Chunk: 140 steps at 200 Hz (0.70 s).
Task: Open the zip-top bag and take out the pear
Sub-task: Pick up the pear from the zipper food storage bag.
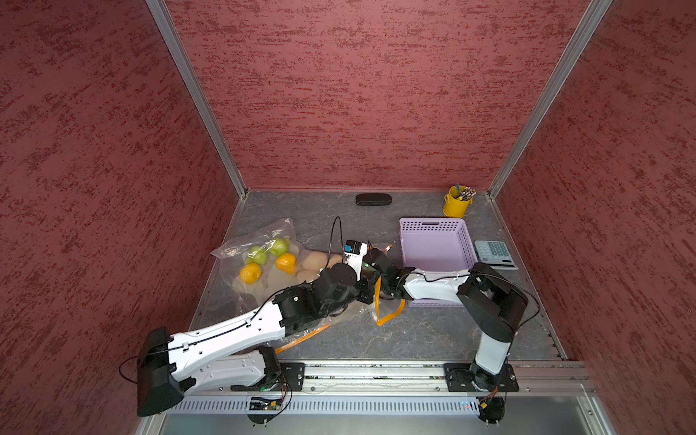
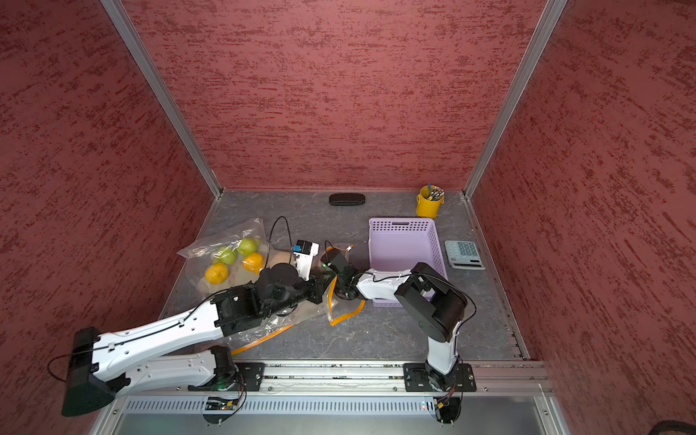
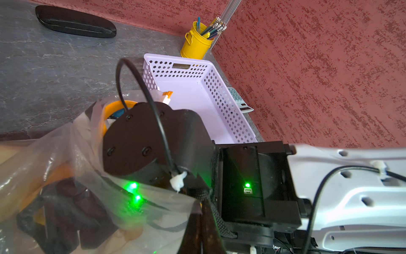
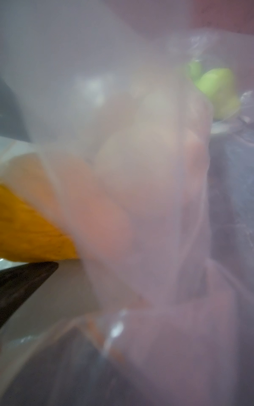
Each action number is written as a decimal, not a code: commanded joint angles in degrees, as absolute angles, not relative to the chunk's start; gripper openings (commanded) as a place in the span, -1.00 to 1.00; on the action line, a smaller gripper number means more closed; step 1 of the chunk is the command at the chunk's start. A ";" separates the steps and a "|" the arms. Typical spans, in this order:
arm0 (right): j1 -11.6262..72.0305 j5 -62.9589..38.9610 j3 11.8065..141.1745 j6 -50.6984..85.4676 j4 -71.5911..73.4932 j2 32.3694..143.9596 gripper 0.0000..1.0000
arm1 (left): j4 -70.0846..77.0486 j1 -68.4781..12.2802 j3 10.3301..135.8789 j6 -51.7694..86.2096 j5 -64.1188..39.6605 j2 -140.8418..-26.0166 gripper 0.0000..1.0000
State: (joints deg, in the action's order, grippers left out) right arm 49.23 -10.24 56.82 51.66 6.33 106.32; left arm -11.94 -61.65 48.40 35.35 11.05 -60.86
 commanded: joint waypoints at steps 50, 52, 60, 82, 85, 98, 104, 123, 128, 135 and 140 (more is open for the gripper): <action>47.95 -9.49 55.48 52.14 11.44 108.01 0.35 | -7.00 -61.63 47.42 35.87 8.06 -58.69 -1.00; 47.98 -9.49 55.42 52.06 11.56 107.86 0.34 | -7.07 -61.53 47.38 35.86 8.08 -58.59 -1.00; 47.99 -9.58 55.07 51.67 12.11 107.08 0.29 | -7.50 -61.14 47.15 35.94 8.26 -58.23 -1.00; 47.99 -11.01 53.13 50.84 14.01 103.35 0.23 | -9.36 -59.53 47.13 36.13 9.15 -57.36 -1.00; 47.99 -11.29 52.83 50.68 13.75 102.70 0.23 | -9.73 -59.15 47.18 36.13 9.36 -57.33 -1.00; 47.99 -12.27 51.96 49.50 11.51 99.81 0.19 | -10.65 -57.60 47.33 35.71 9.47 -56.75 -1.00; 47.99 -12.96 51.41 49.22 10.56 98.38 0.18 | -11.24 -56.75 47.41 35.69 9.58 -56.59 -1.00; 47.99 -15.86 48.96 48.65 9.34 93.48 0.15 | -12.91 -54.69 47.79 35.01 9.61 -56.61 -1.00; 47.99 -16.30 48.64 48.56 8.28 92.22 0.15 | -13.21 -54.39 47.98 34.82 9.73 -56.83 -1.00; 47.97 -16.89 48.27 48.09 7.35 90.67 0.15 | -13.91 -53.95 48.35 34.77 9.61 -57.49 -1.00; 47.97 -17.34 47.88 47.65 6.86 89.51 0.15 | -14.14 -53.70 48.57 34.60 9.37 -57.98 -1.00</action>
State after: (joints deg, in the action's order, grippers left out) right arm 48.16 -13.63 49.19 50.15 9.72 94.61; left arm -11.99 -55.13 47.27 35.64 9.26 -56.99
